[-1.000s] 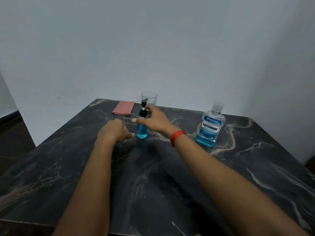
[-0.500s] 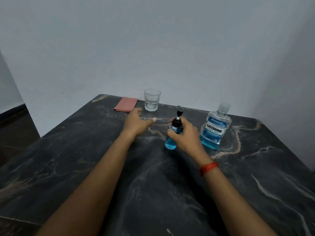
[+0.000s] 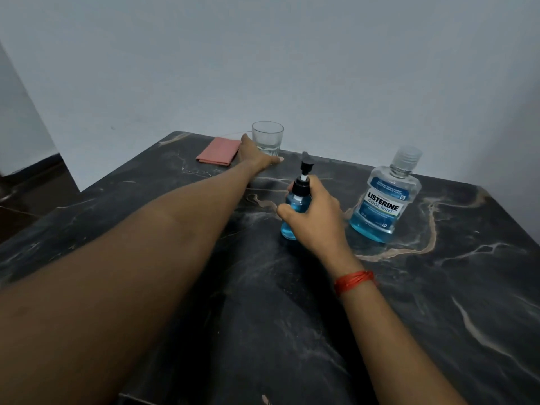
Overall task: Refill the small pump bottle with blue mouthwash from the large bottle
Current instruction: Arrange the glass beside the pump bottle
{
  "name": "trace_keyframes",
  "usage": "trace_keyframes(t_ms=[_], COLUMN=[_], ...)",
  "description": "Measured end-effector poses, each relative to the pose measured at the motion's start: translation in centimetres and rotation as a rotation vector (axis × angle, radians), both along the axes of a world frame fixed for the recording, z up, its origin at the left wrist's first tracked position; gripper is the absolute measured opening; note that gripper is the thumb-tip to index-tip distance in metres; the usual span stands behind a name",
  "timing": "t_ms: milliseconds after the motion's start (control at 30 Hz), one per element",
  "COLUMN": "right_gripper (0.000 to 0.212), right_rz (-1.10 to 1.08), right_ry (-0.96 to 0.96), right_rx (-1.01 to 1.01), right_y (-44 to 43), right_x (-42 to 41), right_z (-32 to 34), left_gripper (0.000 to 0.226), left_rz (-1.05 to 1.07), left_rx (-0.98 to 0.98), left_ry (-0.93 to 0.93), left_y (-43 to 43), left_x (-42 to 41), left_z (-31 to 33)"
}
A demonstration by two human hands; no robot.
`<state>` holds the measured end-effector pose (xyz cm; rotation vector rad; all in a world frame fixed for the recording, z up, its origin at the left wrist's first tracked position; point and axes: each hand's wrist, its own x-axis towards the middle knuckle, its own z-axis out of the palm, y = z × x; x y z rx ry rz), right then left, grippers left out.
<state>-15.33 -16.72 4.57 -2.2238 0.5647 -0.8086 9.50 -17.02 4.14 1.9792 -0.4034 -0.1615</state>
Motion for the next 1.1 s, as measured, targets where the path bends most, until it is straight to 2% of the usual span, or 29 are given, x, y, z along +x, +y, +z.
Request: trace_keyframes(t_ms=[133,233,400,500,700,867,933,1033,1100], right_gripper=[0.035,0.035,0.037,0.037,0.035,0.035,0.043,0.083,0.092], right_rz=[-0.009,-0.004,-0.006,-0.013,0.005,0.048,0.056,0.019,0.003], right_ry=[0.000,0.006,0.014,0.017,0.018,0.007,-0.015,-0.038,-0.057], right_rx=[-0.019,-0.011,-0.009,0.006,0.063,0.104,0.080,0.012,-0.051], right_y=[-0.1,0.0,0.1,0.3,0.4,0.1,0.1,0.1,0.0], right_x=[0.1,0.1,0.1,0.0,-0.1,-0.4,-0.7,-1.6,-2.0], right_z=[-0.1,-0.1,-0.2,-0.1,0.5,0.5,0.0,-0.2,0.2], left_gripper=[0.098,0.094,0.083,0.074,0.057,0.065,0.071,0.078,0.085], left_rz=[-0.007,0.002,-0.095,-0.177,-0.414,-0.522,-0.539,-0.574,-0.577], left_rx=[-0.068,-0.061,0.165,0.204,0.232,0.098,0.039,-0.002,-0.034], left_ry=[-0.023,0.013,-0.097,-0.170,-0.071,0.007,0.044,0.086,0.096], left_y=[-1.0,-0.3,3.3,6.9,14.3,16.0,16.0,16.0,16.0], left_x=[0.3,0.7,-0.6,-2.8,-6.8,-9.4,-9.7,-9.4,-9.6], left_z=[-0.3,0.0,0.8,0.9,1.4,0.4,-0.3,-0.8,-1.1])
